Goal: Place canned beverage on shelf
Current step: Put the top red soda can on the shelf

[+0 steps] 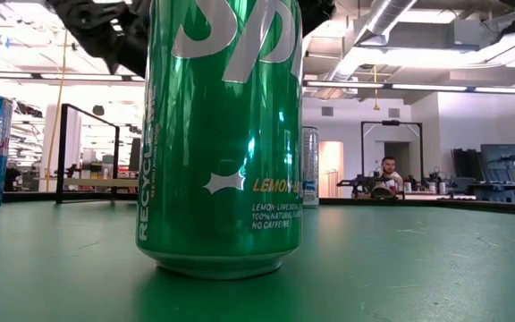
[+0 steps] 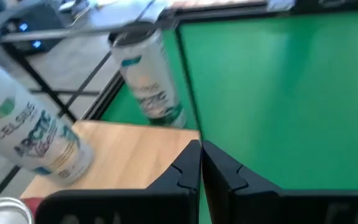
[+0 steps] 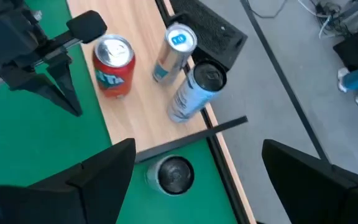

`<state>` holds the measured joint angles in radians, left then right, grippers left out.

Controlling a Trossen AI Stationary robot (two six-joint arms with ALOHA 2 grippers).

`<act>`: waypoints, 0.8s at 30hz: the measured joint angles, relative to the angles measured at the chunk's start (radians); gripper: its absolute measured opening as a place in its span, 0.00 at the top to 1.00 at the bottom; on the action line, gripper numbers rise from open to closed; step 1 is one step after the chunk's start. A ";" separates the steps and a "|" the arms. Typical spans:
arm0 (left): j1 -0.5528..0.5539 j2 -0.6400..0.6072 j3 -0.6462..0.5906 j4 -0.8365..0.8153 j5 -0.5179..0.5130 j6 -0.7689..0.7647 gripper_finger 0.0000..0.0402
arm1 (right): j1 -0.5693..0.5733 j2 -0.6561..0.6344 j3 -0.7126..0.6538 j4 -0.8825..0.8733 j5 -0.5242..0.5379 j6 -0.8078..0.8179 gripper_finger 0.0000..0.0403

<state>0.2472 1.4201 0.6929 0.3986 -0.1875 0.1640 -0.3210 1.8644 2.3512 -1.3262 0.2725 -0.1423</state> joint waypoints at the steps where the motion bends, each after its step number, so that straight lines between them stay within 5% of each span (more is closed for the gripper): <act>1: 0.000 0.018 0.007 0.001 -0.021 0.001 1.00 | -0.002 0.000 0.000 -0.011 0.000 0.001 0.07; 13: 0.029 0.053 0.012 -0.005 -0.170 -0.053 1.00 | -0.050 0.000 0.000 -0.058 0.002 0.022 0.07; 24: 0.088 0.053 0.006 -0.072 -0.202 -0.103 1.00 | -0.049 0.000 0.000 -0.054 0.000 0.008 0.07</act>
<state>0.3356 1.4731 0.6986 0.3261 -0.3891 0.0606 -0.3702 1.8648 2.3512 -1.3806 0.2720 -0.1345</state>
